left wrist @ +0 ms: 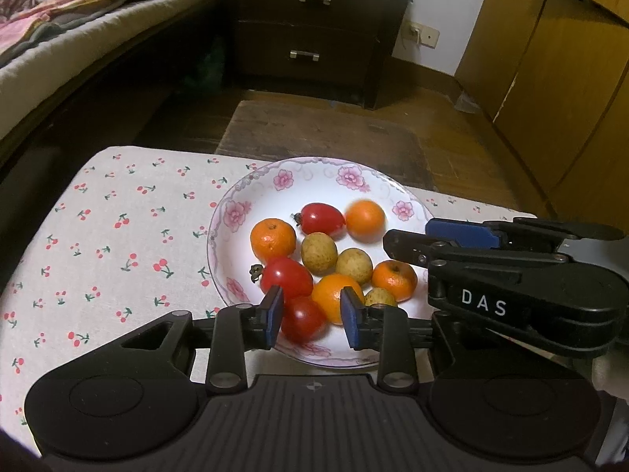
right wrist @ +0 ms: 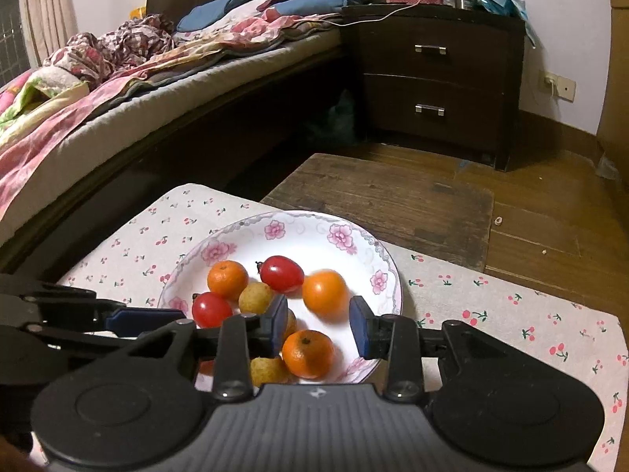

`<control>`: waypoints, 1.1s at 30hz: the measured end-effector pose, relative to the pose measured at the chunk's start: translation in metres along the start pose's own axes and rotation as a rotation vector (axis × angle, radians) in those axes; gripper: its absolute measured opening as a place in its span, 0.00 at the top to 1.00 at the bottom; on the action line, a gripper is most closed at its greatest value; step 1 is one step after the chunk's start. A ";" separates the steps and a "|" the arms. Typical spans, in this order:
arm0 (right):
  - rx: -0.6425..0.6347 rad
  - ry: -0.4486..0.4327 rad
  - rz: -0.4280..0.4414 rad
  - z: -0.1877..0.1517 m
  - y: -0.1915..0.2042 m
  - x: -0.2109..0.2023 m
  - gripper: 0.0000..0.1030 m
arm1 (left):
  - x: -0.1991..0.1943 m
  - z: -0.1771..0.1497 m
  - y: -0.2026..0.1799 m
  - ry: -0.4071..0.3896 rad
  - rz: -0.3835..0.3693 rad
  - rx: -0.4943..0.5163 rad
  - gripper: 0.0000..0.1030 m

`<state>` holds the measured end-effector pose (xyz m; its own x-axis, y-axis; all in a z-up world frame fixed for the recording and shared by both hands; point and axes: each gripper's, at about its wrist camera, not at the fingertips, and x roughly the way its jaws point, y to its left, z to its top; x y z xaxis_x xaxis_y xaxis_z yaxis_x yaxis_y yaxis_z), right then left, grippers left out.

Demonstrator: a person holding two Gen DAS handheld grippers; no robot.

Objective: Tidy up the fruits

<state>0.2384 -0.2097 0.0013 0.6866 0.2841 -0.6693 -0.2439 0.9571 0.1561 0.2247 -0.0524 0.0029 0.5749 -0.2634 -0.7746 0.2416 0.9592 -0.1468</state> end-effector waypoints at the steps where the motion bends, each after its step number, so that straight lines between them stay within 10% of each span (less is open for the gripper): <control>1: 0.003 0.001 0.001 0.000 -0.001 0.000 0.50 | 0.000 0.000 0.000 0.000 -0.002 0.000 0.61; 33: 0.050 -0.055 -0.029 -0.044 0.035 -0.117 0.46 | -0.111 -0.058 -0.013 -0.231 0.207 0.032 0.00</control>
<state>0.1193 -0.2117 0.0530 0.7295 0.2580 -0.6334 -0.1900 0.9661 0.1747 0.1126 -0.0296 0.0555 0.7759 -0.0825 -0.6255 0.1230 0.9922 0.0218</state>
